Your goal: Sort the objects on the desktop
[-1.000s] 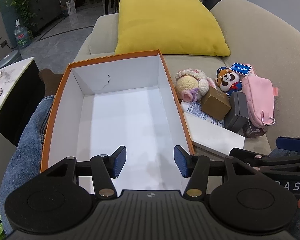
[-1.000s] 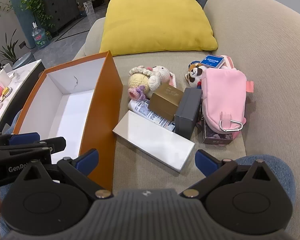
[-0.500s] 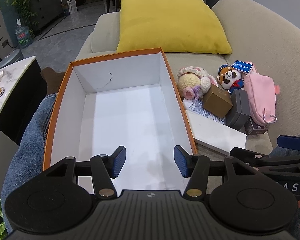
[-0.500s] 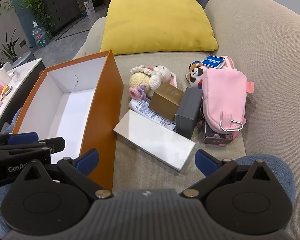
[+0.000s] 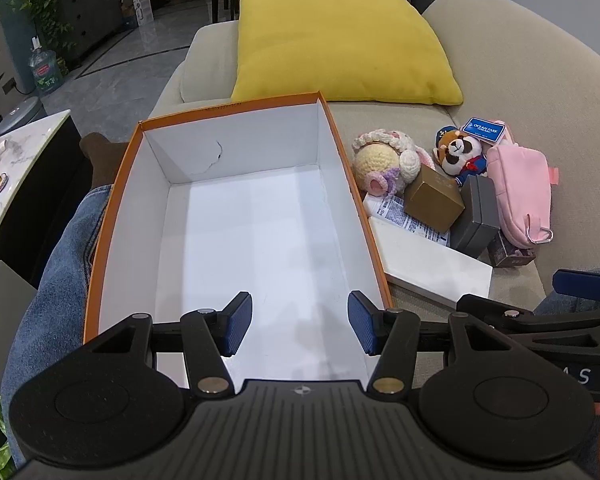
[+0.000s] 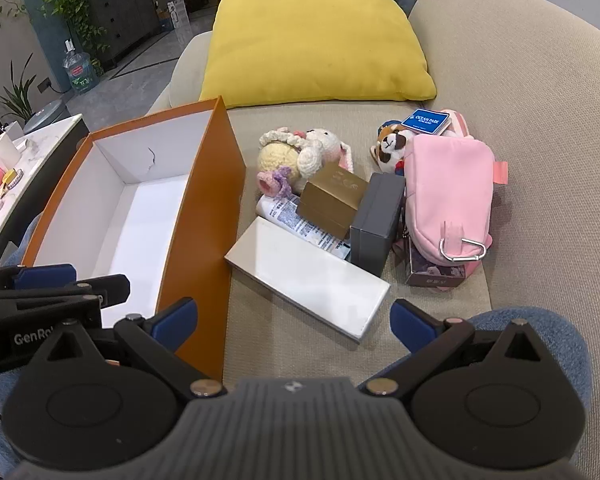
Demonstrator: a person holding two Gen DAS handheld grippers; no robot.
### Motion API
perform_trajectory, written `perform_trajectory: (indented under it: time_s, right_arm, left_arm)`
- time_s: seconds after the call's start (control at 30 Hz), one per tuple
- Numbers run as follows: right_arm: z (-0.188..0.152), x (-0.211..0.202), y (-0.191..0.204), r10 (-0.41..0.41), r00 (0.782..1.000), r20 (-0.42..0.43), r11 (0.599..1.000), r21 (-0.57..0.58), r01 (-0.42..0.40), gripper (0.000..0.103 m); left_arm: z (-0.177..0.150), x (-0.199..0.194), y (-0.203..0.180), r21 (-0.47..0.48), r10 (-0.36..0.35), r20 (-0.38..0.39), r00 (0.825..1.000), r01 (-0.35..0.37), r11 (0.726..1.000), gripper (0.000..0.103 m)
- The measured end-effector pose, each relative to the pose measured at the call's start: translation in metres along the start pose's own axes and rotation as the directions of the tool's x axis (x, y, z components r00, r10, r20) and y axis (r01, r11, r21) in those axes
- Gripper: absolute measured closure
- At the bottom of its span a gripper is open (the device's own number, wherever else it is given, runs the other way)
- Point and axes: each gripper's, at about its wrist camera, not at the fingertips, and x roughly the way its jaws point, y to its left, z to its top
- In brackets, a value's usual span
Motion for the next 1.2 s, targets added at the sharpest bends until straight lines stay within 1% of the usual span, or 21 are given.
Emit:
perform_trajectory:
  time_s: [0.27,0.37,0.43,0.47,0.53,0.57,0.6,0.63,0.67,0.7,0.73,0.77,0.83,0.9,0.97,1.03,1.1,1.17,1.2]
  right_arm:
    - [-0.002,0.002,0.0,-0.001,1.0,-0.003,1.0,-0.008,0.001,0.001]
    - [-0.003,0.002,-0.003,0.004,1.0,0.002,0.999,-0.035,-0.004,0.001]
    - [-0.003,0.002,-0.006,0.007,1.0,0.014,0.998,-0.059,-0.006,0.001]
    - [-0.003,0.002,-0.009,0.004,1.0,0.017,0.998,-0.069,-0.003,0.002]
    - [0.0,0.002,-0.015,0.016,1.0,0.017,0.995,-0.094,-0.014,0.009]
    - [0.003,0.002,-0.018,0.019,1.0,0.012,0.994,-0.108,-0.018,0.016]
    - [0.007,0.003,-0.02,0.018,1.0,0.002,0.993,-0.115,-0.018,0.023]
    - [0.013,0.005,-0.024,0.024,1.0,-0.015,0.993,-0.116,-0.025,0.027]
    - [0.02,0.007,-0.029,0.039,0.999,-0.03,0.993,-0.11,-0.042,0.034]
    - [0.027,0.009,-0.033,0.056,0.998,-0.041,0.993,-0.101,-0.06,0.036]
    - [0.035,0.011,-0.038,0.068,0.996,-0.052,0.993,-0.09,-0.072,0.036]
    - [0.043,0.014,-0.042,0.071,0.996,-0.062,0.993,-0.086,-0.076,0.039]
    - [0.061,0.021,-0.047,0.069,0.995,-0.078,0.99,-0.114,-0.078,0.045]
    - [0.077,0.028,-0.051,0.061,0.994,-0.096,0.986,-0.149,-0.075,0.05]
    - [0.095,0.039,-0.056,0.063,0.99,-0.124,0.982,-0.17,-0.084,0.053]
    - [0.111,0.051,-0.062,0.059,0.987,-0.149,0.98,-0.181,-0.086,0.053]
    - [0.127,0.066,-0.063,0.046,0.985,-0.167,0.971,-0.224,-0.083,0.054]
    - [0.142,0.081,-0.065,0.019,0.984,-0.18,0.964,-0.256,-0.066,0.054]
    - [0.149,0.088,-0.067,0.02,0.98,-0.196,0.962,-0.263,-0.072,0.054]
  left_arm:
    - [0.0,0.001,0.0,-0.001,-0.004,-0.003,1.0,0.004,1.0,0.041]
    - [0.001,0.001,-0.002,0.009,-0.02,-0.006,1.0,0.02,1.0,0.041]
    - [0.004,0.002,-0.004,0.02,-0.046,-0.008,0.999,0.047,0.999,0.041]
    - [0.005,0.001,-0.006,0.028,-0.063,-0.004,0.998,0.063,0.998,0.042]
    - [0.012,0.002,-0.01,0.053,-0.081,-0.001,0.997,0.081,0.995,0.045]
    - [0.016,0.002,-0.012,0.065,-0.087,-0.001,0.996,0.087,0.994,0.048]
    - [0.023,0.003,-0.015,0.079,-0.098,-0.005,0.995,0.098,0.992,0.05]
    - [0.029,0.004,-0.017,0.089,-0.112,-0.011,0.994,0.112,0.99,0.051]
    - [0.037,0.005,-0.02,0.102,-0.137,-0.02,0.99,0.138,0.985,0.052]
    - [0.046,0.006,-0.023,0.113,-0.166,-0.028,0.986,0.168,0.979,0.052]
    - [0.055,0.009,-0.026,0.127,-0.181,-0.034,0.983,0.184,0.975,0.053]
    - [0.064,0.012,-0.031,0.151,-0.185,-0.04,0.982,0.188,0.97,0.053]
    - [0.085,0.022,-0.041,0.213,-0.182,-0.055,0.982,0.19,0.959,0.053]
    - [0.108,0.036,-0.049,0.235,-0.188,-0.086,0.978,0.204,0.95,0.053]
    - [0.131,0.055,-0.057,0.255,-0.201,-0.134,0.97,0.23,0.939,0.053]
    - [0.149,0.075,-0.063,0.273,-0.185,-0.173,0.967,0.227,0.935,0.053]
    - [0.166,0.098,-0.069,0.301,-0.167,-0.208,0.964,0.226,0.927,0.053]
    - [0.18,0.118,-0.072,0.301,-0.153,-0.235,0.96,0.222,0.928,0.052]
    - [0.185,0.126,-0.073,0.307,-0.148,-0.249,0.957,0.222,0.926,0.052]
